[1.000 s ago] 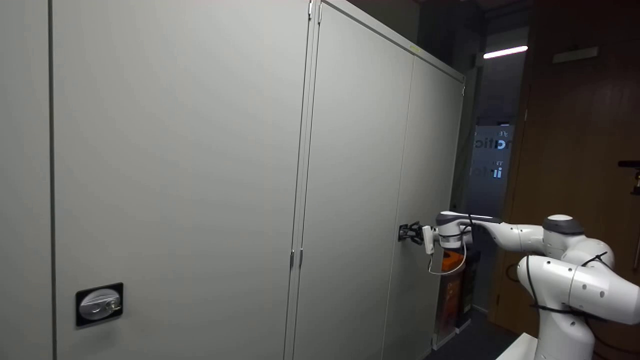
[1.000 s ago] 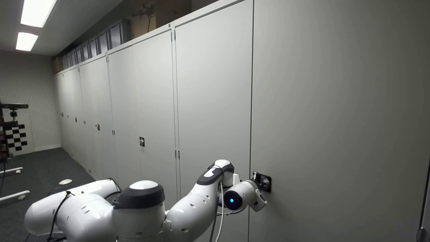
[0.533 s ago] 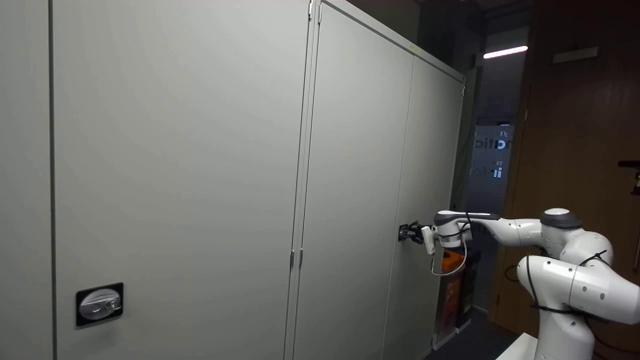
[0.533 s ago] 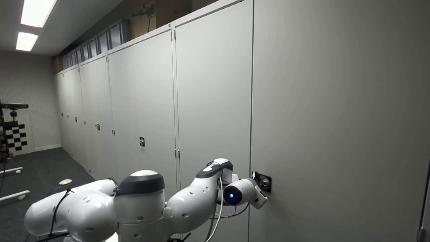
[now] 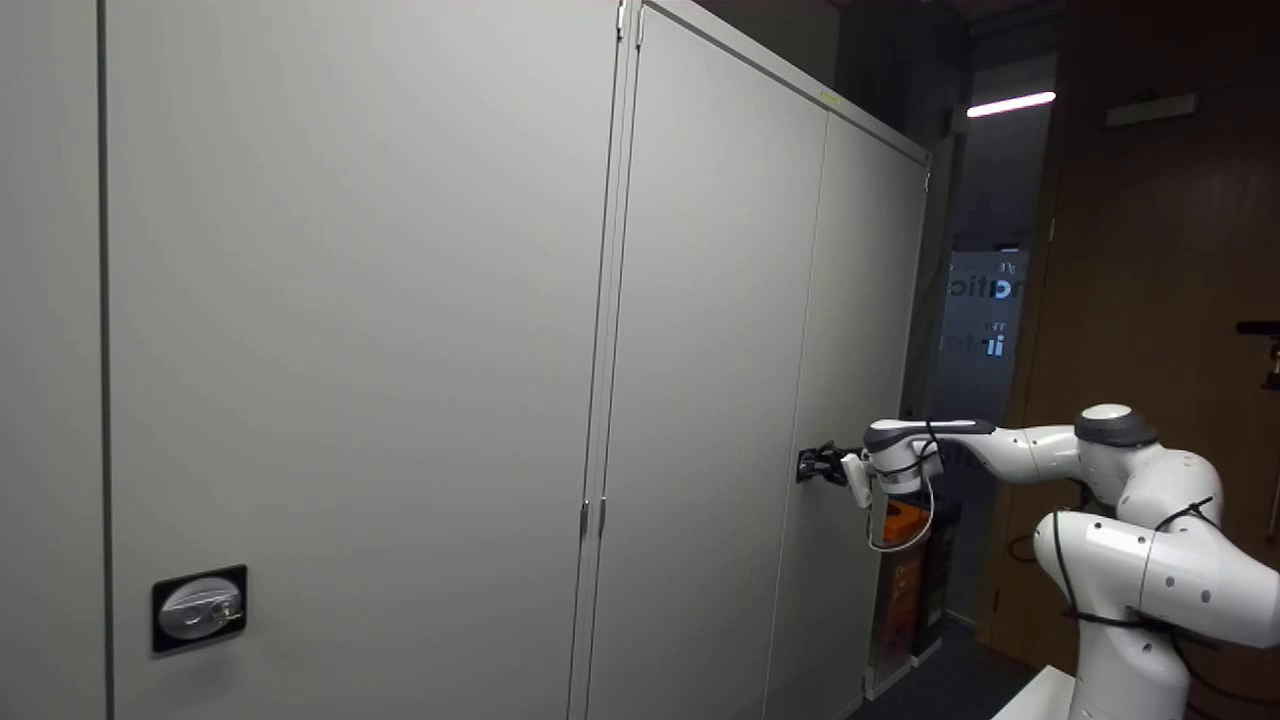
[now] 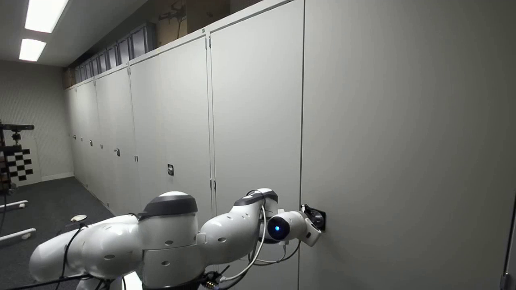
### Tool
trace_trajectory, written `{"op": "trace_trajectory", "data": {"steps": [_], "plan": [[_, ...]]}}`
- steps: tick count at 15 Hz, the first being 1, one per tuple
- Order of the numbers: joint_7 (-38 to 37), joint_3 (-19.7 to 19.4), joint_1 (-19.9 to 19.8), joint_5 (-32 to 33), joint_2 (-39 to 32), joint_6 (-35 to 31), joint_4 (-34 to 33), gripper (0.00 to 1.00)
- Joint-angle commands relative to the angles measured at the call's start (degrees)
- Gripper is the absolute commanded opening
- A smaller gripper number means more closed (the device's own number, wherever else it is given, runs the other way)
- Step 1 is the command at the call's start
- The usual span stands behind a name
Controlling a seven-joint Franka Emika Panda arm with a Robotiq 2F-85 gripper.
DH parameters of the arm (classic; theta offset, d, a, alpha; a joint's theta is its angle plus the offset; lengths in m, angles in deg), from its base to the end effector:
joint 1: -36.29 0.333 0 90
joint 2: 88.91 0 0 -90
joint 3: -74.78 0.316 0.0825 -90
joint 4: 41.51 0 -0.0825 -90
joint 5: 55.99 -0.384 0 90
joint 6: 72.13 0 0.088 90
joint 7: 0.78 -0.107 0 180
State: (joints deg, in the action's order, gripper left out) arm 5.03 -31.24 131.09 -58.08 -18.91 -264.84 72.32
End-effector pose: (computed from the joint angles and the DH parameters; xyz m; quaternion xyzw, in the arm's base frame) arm 0.5916 -0.2922 0.2799 -0.7105 0.3988 -0.4484 0.3675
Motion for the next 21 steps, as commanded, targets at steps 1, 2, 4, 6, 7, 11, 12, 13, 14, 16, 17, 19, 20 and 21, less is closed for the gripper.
{"op": "trace_trajectory", "data": {"steps": [1,2,4,6,7,11,12,13,14,16,17,19,20,21], "plan": [[-0.02,-3.44,3.13,-0.19,-4.74,-2.86,-3.27,0.08],[0.07,-3.81,3.34,-0.14,-5.27,-2.92,-3.26,0.08],[0.38,-4.48,3.74,0.02,-6.03,-3.16,-3.25,0.08],[0.59,-5.08,4.14,0.11,-6.75,-3.31,-3.25,0.08],[0.71,-5.41,4.33,0.17,-7.24,-3.52,-3.23,0.08],[1.12,-6.63,4.99,0.52,-8.63,-3.85,-3.29,0.08],[1.18,-7.01,5.20,0.60,-9.02,-3.93,-3.30,0.08],[1.29,-7.30,5.38,0.71,-9.28,-4.03,-3.29,0.08],[1.38,-7.64,5.63,0.77,-9.63,-4.23,-3.30,0.08],[1.54,-8.34,6.09,0.78,-10.46,-4.50,-3.28,0.08],[1.69,-8.63,6.29,0.83,-10.70,-4.65,-3.29,0.08],[1.87,-9.23,6.73,0.83,-11.41,-4.89,-3.30,0.08],[1.93,-9.60,6.97,0.84,-11.83,-5.05,-3.30,0.08],[2.01,-9.86,7.14,0.87,-12.04,-5.11,-3.31,0.08]]}}
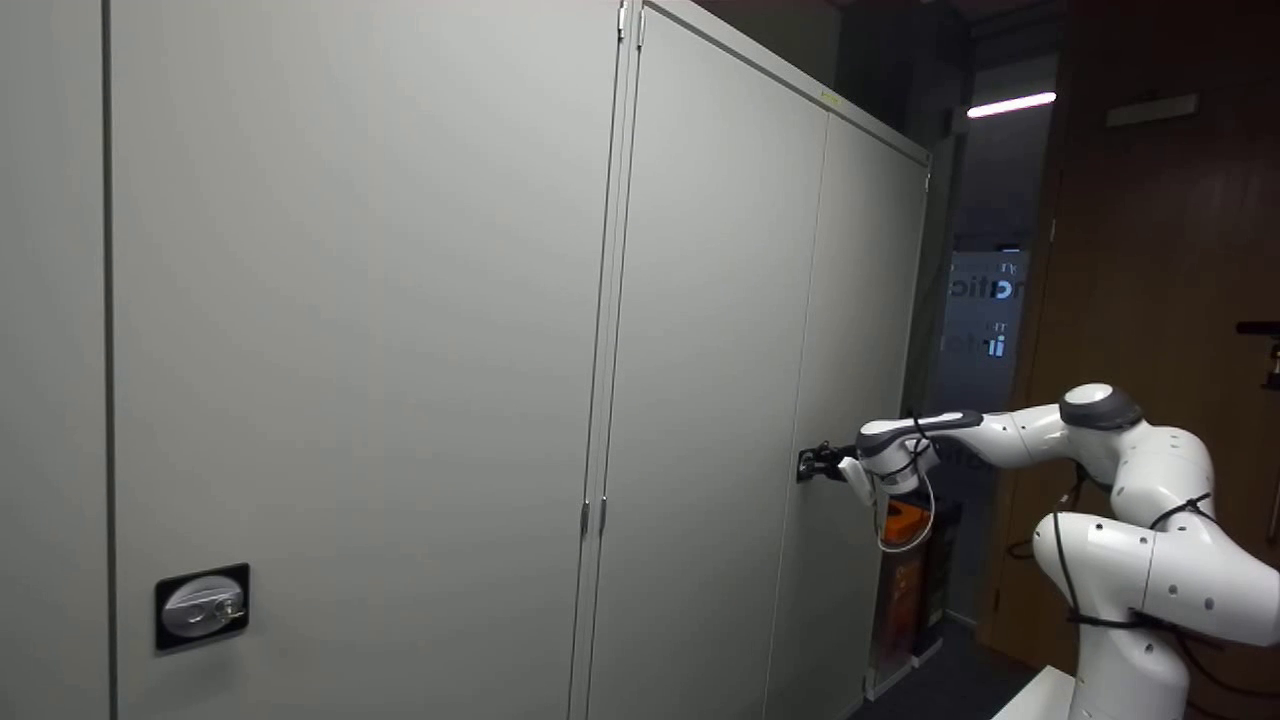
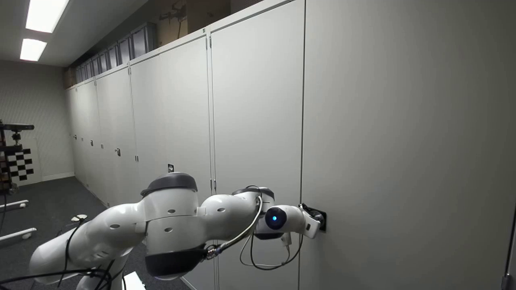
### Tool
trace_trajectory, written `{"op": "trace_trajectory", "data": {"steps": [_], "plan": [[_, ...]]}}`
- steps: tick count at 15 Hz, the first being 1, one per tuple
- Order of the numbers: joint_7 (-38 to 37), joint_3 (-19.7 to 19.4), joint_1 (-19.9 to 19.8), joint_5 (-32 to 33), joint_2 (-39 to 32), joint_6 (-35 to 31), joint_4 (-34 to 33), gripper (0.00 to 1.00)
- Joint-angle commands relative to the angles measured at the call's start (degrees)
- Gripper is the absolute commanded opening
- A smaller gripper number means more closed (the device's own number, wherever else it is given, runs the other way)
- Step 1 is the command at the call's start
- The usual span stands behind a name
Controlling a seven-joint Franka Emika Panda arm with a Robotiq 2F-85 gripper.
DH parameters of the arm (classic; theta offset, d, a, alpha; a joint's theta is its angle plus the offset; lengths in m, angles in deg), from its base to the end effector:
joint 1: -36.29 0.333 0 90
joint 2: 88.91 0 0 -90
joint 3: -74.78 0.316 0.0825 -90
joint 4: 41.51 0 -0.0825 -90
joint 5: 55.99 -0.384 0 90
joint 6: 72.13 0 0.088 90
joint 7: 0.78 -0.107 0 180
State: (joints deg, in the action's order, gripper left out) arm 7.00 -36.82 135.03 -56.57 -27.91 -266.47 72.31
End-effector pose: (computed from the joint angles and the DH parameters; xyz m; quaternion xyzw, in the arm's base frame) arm 0.5958 -0.2853 0.2912 -0.7627 0.3434 -0.4701 0.2815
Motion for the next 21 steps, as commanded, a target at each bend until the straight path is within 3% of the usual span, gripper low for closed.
{"op": "trace_trajectory", "data": {"steps": [1,21], "plan": [[0.09,-4.56,3.41,-0.66,-3.34,-3.60,-3.30,0.08],[0.64,-10.25,7.69,-1.17,-8.81,-5.54,-3.21,0.08]]}}
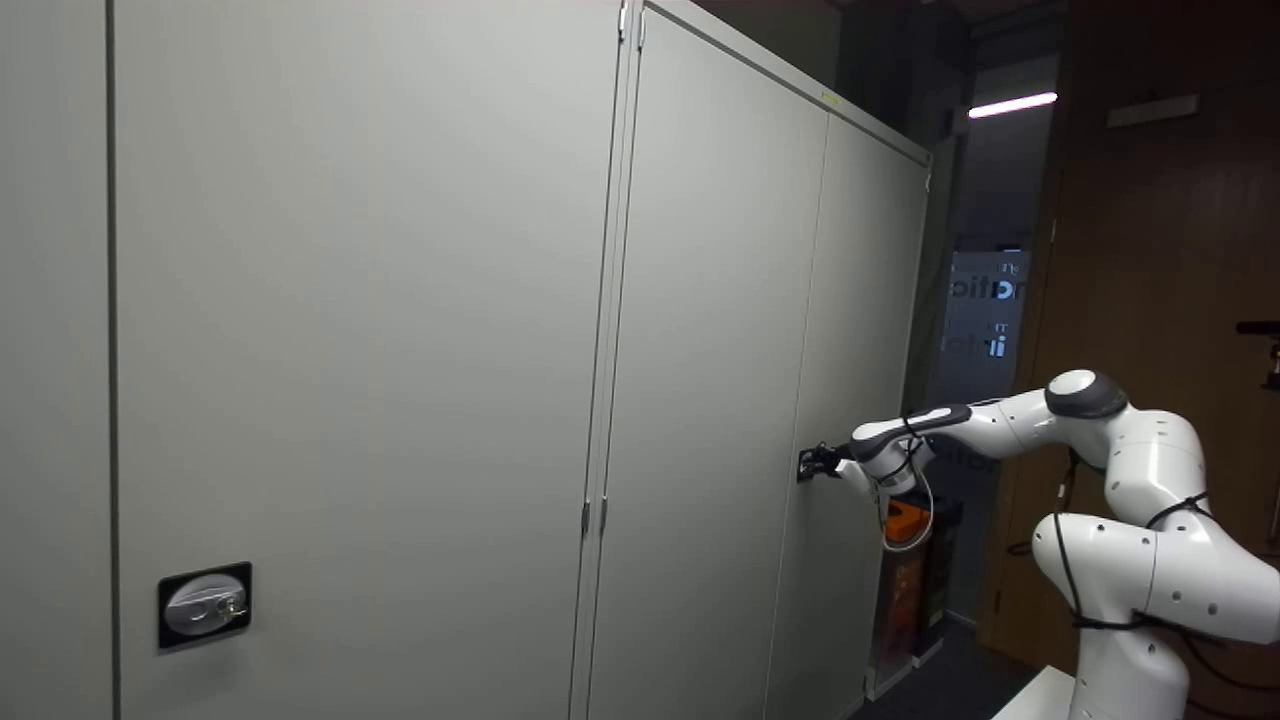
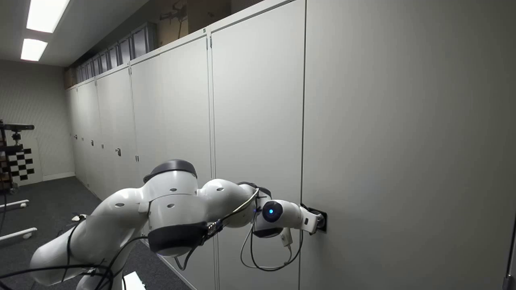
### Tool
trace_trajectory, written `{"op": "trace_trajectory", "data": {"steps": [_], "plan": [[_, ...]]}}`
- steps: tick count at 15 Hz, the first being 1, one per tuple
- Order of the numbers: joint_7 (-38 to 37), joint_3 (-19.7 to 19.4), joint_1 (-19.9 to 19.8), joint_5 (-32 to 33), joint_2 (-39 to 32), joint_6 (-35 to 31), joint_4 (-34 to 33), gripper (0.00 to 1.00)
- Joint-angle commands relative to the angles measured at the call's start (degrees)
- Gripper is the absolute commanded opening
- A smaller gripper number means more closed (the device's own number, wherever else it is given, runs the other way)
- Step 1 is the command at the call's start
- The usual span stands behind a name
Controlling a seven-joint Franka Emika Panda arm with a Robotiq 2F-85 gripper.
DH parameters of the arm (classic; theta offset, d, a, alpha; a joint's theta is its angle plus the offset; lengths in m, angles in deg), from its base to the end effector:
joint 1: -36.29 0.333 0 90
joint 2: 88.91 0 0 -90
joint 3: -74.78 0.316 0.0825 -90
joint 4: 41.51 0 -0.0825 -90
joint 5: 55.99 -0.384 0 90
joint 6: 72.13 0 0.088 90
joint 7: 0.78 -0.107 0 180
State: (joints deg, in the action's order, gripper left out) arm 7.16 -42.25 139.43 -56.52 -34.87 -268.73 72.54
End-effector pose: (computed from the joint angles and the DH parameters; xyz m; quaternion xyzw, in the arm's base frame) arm 0.5987 -0.2771 0.2983 -0.7898 0.3125 -0.4808 0.2179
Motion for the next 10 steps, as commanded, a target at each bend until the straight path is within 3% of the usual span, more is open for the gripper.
{"op": "trace_trajectory", "data": {"steps": [1,10], "plan": [[0.54,-5.17,3.57,-1.26,-2.06,-3.46,-3.45,0.08],[1.01,-7.52,5.08,-1.46,-4.10,-1.92,-5.35,0.08]]}}
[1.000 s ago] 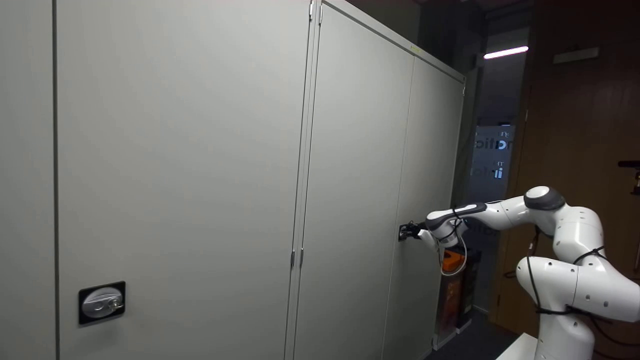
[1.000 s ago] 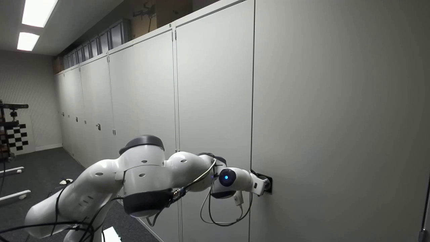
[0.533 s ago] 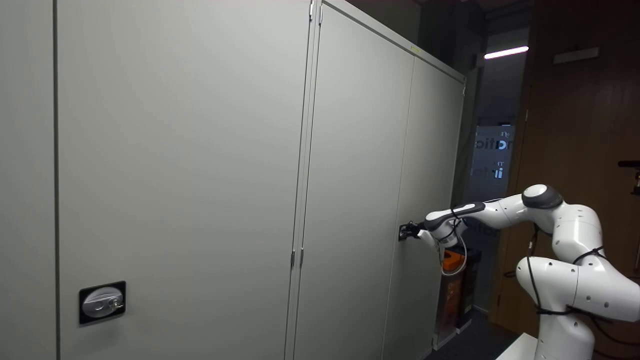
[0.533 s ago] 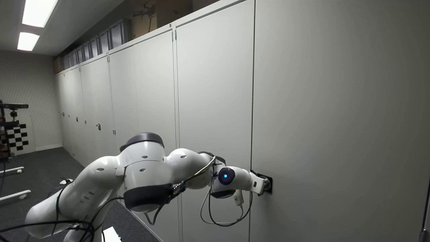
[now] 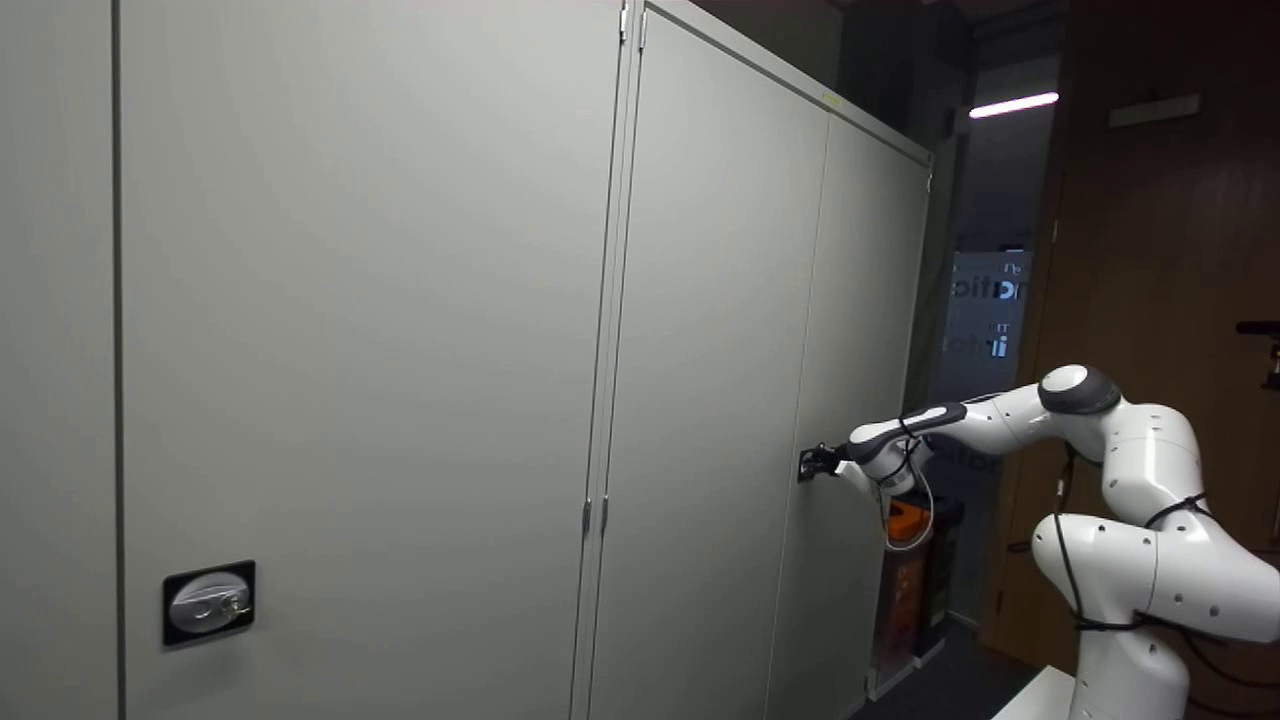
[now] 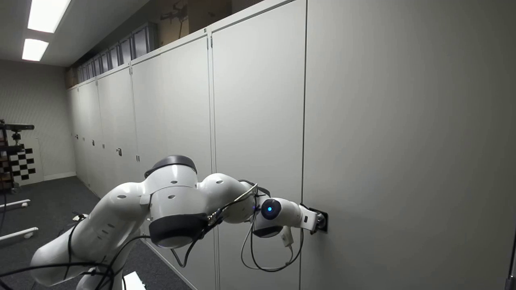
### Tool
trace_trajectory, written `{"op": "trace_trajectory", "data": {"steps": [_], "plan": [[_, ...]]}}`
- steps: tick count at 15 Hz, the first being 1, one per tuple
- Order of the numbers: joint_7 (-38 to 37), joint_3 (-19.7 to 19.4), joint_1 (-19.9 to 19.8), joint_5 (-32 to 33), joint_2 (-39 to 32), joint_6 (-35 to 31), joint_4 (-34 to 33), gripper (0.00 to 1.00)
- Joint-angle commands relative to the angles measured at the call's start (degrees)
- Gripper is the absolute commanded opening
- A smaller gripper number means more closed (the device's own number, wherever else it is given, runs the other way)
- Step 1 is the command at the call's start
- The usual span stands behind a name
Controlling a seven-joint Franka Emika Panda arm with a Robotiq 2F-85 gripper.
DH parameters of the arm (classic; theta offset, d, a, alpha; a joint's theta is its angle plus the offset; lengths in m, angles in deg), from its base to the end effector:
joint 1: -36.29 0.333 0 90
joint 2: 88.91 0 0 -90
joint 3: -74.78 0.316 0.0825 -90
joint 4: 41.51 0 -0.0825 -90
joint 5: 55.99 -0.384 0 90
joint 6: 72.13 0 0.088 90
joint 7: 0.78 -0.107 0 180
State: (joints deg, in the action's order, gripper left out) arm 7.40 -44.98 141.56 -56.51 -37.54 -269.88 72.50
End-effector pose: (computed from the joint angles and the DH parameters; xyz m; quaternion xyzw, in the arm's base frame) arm 0.5992 -0.2760 0.3004 -0.7987 0.2997 -0.4864 0.1891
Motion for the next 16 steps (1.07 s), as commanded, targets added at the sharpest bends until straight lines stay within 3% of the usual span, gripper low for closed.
{"op": "trace_trajectory", "data": {"steps": [1,16], "plan": [[0.81,-5.05,3.13,-1.47,-1.61,-0.82,-5.27,0.08],[3.62,-8.98,5.65,-0.93,-4.65,-0.77,-5.51,0.08]]}}
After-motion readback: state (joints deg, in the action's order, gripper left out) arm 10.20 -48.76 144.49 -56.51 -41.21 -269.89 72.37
